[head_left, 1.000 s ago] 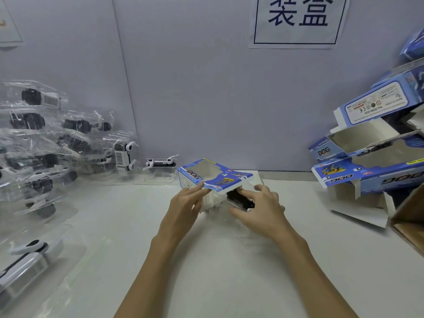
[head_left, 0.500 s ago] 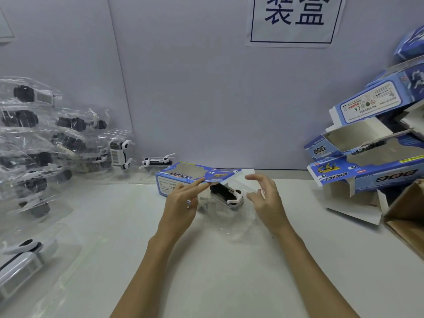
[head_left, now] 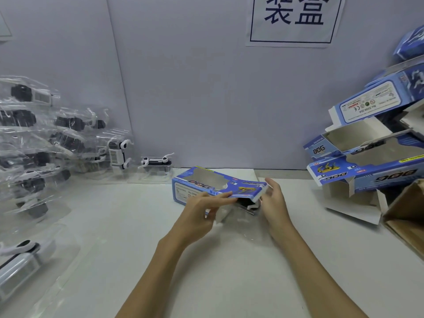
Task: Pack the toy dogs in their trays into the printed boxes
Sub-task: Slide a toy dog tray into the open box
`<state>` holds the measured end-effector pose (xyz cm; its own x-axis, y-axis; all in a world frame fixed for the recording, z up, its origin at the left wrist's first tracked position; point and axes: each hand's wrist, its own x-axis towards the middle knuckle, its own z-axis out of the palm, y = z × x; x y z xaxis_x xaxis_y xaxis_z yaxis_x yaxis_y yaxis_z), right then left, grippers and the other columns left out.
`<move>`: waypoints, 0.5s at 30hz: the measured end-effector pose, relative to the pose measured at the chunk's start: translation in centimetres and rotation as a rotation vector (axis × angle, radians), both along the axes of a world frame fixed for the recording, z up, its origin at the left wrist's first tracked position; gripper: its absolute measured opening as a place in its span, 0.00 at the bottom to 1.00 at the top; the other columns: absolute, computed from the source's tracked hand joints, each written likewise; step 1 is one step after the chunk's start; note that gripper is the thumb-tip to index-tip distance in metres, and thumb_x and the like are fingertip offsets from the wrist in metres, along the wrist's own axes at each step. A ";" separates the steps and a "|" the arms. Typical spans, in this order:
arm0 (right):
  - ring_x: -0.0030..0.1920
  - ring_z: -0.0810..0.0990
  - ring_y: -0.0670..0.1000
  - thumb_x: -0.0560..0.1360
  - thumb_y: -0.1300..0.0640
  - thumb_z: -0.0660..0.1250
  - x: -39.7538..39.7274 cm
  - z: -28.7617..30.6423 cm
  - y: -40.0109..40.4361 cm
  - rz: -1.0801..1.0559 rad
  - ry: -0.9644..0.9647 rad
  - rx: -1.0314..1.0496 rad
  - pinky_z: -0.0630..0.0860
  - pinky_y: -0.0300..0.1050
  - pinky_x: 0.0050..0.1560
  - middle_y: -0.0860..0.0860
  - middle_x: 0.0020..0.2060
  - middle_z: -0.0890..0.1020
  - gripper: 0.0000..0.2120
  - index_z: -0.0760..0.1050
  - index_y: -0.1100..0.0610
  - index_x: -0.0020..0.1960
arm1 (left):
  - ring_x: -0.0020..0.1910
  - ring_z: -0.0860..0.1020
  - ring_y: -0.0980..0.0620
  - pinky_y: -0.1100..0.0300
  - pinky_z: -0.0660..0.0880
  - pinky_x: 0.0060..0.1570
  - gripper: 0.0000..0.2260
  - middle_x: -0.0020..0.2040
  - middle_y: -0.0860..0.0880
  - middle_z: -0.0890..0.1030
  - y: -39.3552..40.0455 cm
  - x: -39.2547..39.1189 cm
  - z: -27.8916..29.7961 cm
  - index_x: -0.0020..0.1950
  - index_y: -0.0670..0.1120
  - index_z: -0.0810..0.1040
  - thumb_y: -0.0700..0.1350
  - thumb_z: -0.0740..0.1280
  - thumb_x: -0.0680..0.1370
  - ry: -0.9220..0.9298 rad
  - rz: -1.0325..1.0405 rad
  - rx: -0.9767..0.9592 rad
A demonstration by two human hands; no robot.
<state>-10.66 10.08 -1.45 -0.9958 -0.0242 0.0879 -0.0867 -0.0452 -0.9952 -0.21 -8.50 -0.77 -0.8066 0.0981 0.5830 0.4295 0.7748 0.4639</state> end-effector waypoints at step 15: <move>0.54 0.80 0.57 0.80 0.62 0.69 0.1 -1.2 0.0 -0.268 -0.140 0.030 0.77 0.51 0.52 0.58 0.59 0.82 0.15 0.76 0.63 0.66 | 0.59 0.75 0.52 0.57 0.73 0.59 0.14 0.60 0.57 0.83 0.7 -0.8 0.3 0.67 0.55 0.83 0.50 0.72 0.81 0.315 0.302 0.319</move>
